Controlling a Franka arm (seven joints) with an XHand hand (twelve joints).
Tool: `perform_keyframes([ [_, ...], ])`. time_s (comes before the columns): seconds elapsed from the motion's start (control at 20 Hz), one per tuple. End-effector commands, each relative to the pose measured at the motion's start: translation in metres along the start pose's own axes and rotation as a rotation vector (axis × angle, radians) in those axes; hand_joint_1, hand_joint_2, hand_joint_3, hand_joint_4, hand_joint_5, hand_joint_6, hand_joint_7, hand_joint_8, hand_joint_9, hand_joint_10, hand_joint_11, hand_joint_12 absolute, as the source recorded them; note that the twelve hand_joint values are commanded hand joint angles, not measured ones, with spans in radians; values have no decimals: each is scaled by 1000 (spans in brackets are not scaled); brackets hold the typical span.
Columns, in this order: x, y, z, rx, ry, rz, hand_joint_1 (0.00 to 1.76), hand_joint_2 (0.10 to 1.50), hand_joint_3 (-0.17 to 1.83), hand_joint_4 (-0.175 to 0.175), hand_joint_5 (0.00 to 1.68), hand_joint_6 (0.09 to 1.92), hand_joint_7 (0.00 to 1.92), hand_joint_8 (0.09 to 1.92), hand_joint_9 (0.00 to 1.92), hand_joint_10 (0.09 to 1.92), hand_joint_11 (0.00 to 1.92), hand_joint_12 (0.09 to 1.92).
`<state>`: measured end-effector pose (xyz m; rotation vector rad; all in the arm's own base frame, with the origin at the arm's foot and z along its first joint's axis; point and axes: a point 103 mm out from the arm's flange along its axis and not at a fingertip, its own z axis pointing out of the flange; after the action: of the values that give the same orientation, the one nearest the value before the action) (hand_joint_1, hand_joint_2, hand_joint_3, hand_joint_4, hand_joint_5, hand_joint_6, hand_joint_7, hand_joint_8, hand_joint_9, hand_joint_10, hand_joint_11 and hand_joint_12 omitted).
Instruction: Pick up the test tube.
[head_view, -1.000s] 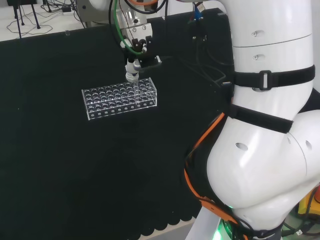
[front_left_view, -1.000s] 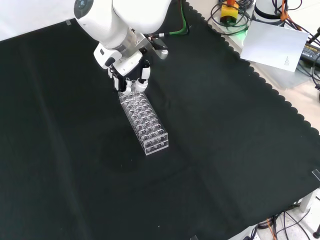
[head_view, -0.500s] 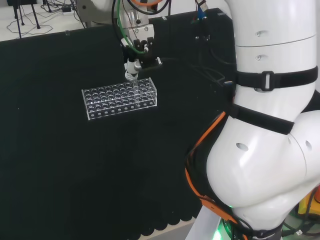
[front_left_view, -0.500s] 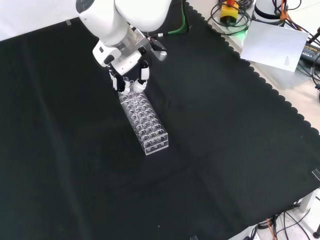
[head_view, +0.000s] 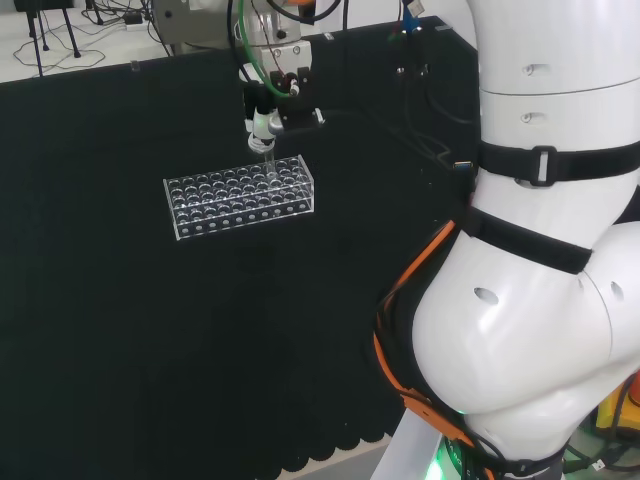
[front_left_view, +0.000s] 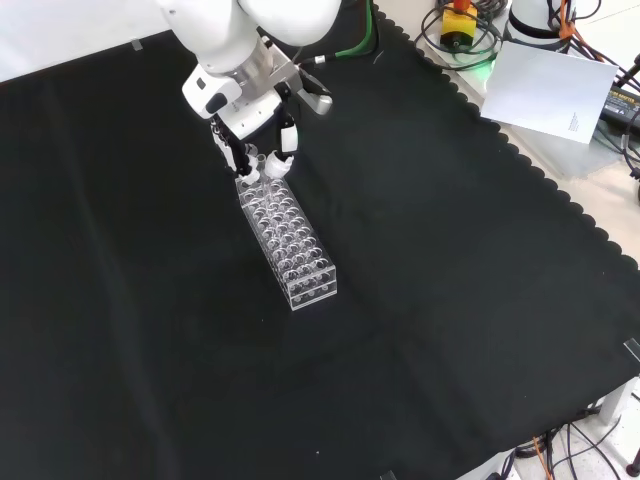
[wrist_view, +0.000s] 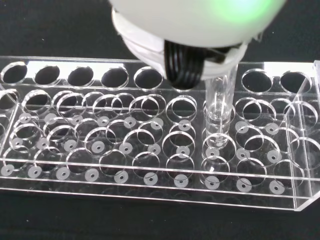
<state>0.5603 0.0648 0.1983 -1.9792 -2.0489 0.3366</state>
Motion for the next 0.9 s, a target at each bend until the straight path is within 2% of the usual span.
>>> perform_keyframes([
  [0.05, -3, -8, -5, -13, 12, 1, 1448, 530, 822, -175, 1316, 319, 1435, 494, 1331, 966, 1188, 986],
  [0.5, -8, -18, -23, -26, 22, -1, 1449, 523, 827, -175, 1340, 267, 1449, 472, 1338, 957, 1186, 984],
  [0.9, -5, -23, -49, -24, 38, -28, 1450, 520, 832, -175, 1347, 255, 1452, 469, 1336, 964, 1182, 983],
])
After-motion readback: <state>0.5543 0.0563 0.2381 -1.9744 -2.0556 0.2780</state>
